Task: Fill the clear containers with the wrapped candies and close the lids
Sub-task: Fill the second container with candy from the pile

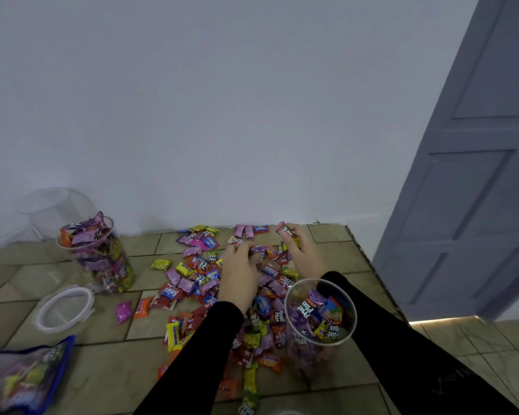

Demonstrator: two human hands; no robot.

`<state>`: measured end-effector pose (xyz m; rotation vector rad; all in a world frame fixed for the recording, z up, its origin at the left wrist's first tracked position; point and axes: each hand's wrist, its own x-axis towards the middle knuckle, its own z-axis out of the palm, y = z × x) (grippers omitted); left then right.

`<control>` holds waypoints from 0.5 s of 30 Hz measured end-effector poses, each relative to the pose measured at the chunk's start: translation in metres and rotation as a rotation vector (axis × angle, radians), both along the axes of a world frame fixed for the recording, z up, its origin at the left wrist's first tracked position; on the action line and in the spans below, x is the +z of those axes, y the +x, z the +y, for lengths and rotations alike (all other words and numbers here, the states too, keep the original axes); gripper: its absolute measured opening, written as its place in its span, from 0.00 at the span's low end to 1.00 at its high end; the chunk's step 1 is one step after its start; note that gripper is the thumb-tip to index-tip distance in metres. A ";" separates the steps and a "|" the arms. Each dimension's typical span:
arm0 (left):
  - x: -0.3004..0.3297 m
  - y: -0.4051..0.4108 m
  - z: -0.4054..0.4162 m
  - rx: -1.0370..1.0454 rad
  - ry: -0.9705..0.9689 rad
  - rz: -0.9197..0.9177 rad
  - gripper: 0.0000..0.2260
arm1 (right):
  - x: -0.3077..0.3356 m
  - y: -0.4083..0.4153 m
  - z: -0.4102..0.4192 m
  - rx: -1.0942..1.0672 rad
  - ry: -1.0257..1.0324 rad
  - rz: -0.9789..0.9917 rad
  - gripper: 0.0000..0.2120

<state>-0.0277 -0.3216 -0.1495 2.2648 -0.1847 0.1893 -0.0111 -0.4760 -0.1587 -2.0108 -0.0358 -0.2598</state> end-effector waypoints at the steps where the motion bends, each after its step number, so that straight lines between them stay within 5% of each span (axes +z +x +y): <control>1: 0.004 -0.001 0.001 0.006 -0.034 0.002 0.11 | 0.007 0.000 -0.001 0.001 0.014 -0.013 0.14; 10: 0.031 -0.010 -0.002 0.050 -0.346 0.051 0.13 | 0.057 -0.008 -0.004 -0.015 0.252 -0.073 0.11; 15: 0.056 -0.028 -0.006 0.021 -0.510 -0.017 0.05 | 0.088 -0.032 -0.003 -0.038 0.373 -0.108 0.07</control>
